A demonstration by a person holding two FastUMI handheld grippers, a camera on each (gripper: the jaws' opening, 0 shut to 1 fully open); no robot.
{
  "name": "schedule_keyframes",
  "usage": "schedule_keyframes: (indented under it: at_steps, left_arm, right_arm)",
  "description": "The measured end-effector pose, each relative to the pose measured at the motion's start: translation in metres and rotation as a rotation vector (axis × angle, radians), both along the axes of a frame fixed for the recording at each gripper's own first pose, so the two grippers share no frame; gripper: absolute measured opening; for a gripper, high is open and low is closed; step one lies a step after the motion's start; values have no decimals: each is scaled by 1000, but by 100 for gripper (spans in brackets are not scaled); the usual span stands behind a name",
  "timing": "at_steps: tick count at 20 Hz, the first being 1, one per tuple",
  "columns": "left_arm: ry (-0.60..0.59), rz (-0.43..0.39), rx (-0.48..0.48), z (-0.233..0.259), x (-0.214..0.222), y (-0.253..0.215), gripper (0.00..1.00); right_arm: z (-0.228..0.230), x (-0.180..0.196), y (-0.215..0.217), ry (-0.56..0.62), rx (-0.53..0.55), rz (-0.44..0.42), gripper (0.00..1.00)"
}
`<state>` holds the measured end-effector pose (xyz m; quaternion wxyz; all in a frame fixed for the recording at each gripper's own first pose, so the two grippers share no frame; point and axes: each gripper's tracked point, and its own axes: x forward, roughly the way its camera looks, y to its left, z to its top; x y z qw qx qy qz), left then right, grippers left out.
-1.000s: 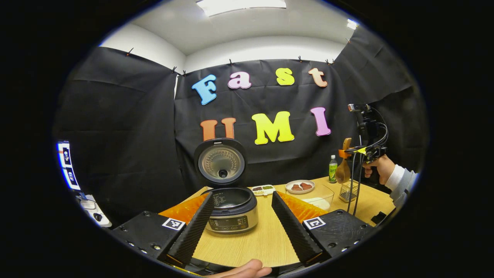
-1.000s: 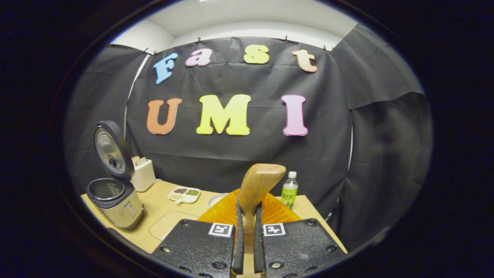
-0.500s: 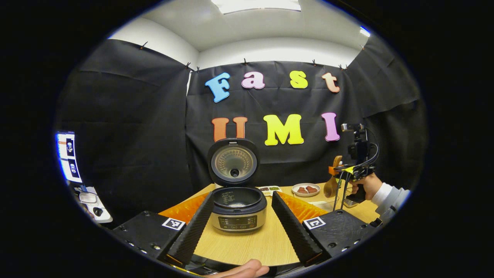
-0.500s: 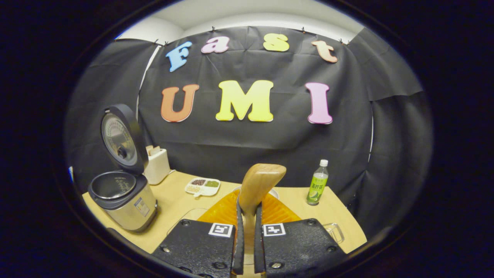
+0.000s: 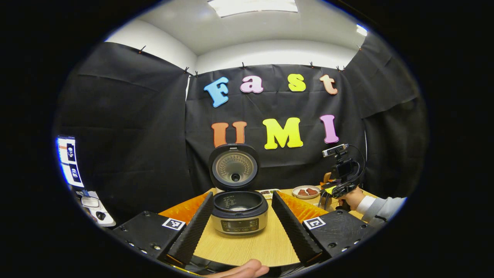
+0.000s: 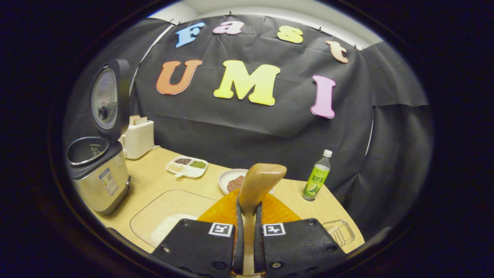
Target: Close the left gripper, press the button to open the rice cooker; take a wooden spoon from the chopstick holder with the right hand, scoop a spoonful of rice and pour it into the rice cooker, then put the wooden spoon back into the chopstick holder.
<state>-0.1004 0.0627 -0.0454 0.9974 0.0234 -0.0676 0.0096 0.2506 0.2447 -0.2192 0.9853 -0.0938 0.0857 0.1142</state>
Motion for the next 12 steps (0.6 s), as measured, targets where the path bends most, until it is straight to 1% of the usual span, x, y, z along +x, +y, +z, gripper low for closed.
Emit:
schedule_keyframes:
  at_steps: [3,7,10,12]
  left_arm:
    - [1,2,1,-1,2,1,96]
    - [14,-12,-20,-5,4,0,96]
    - [14,-5,-25,-5,3,4,96]
    - [17,5,-20,-6,5,7,96]
  right_arm:
    - [-9,-3,14,38,46,25,15]
    - [-15,-13,36,89,116,74,15]
    - [-19,-21,51,124,189,111,15]
    - [-19,-23,57,138,212,127,16]
